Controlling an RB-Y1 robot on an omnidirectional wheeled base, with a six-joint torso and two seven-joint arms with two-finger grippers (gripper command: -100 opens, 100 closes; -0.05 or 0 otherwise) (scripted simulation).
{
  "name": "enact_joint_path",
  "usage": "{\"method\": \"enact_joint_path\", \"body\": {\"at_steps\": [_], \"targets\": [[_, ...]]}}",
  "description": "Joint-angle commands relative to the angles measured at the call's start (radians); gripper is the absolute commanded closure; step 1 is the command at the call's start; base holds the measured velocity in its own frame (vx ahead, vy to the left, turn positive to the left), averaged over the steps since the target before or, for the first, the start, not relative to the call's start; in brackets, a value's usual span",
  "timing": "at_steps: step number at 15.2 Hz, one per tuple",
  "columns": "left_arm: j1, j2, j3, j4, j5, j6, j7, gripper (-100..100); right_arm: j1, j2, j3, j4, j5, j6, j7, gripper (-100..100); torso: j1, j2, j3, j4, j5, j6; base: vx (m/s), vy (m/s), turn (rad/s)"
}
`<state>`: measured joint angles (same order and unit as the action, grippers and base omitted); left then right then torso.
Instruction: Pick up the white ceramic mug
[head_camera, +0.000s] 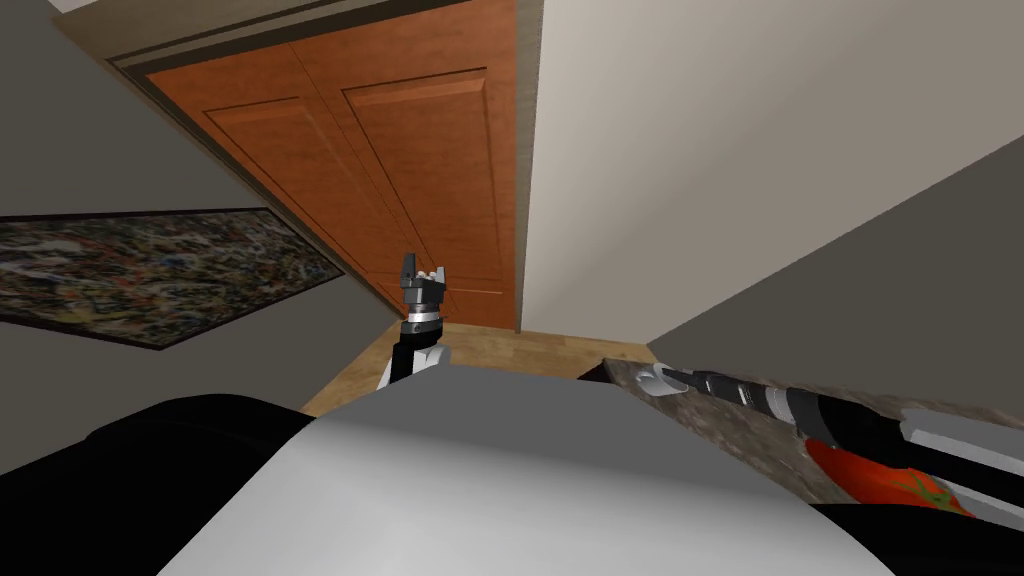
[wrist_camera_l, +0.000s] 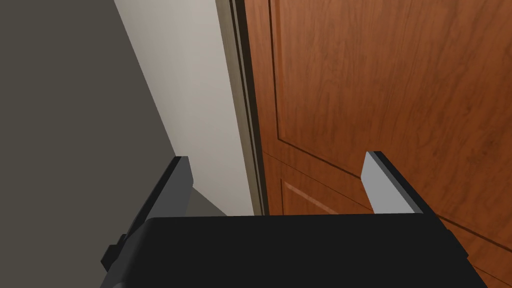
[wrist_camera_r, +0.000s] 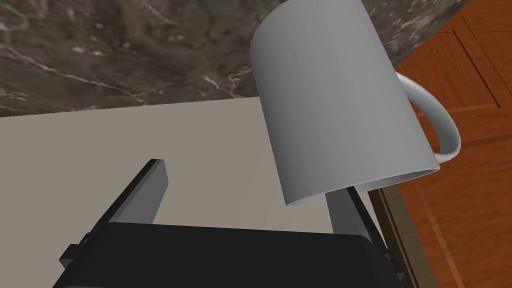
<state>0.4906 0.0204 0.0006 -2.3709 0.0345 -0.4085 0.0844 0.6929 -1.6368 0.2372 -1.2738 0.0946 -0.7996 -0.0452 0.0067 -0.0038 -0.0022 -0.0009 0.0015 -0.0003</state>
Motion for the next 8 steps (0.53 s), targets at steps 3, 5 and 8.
{"method": "enact_joint_path", "body": {"at_steps": [3, 5, 8], "targets": [[0.000, 0.000, 0.000, 0.000, 0.000, 0.000, 0.000, 0, 0.058, -0.082, 0.050, 0.057, 0.007, -0.014, 0.005, -100, 0.001, 0.000, 0.000, 0.000, 0.000, 0.000, 0.043, 0.082, 0.107], [0.000, 0.000, 0.000, 0.000, 0.000, 0.000, 0.000, 0, 0.073, -0.109, 0.075, 0.079, 0.013, -0.018, 0.005, -100, 0.003, -0.001, -0.001, 0.000, 0.001, -0.001, 0.071, 0.124, 0.183], [0.000, 0.000, 0.000, 0.000, 0.000, 0.000, 0.000, 0, 0.101, -0.153, 0.122, 0.117, 0.025, -0.025, 0.005, -100, 0.002, 0.000, 0.000, 0.000, 0.000, 0.000, 0.051, 0.087, 0.074]]}}
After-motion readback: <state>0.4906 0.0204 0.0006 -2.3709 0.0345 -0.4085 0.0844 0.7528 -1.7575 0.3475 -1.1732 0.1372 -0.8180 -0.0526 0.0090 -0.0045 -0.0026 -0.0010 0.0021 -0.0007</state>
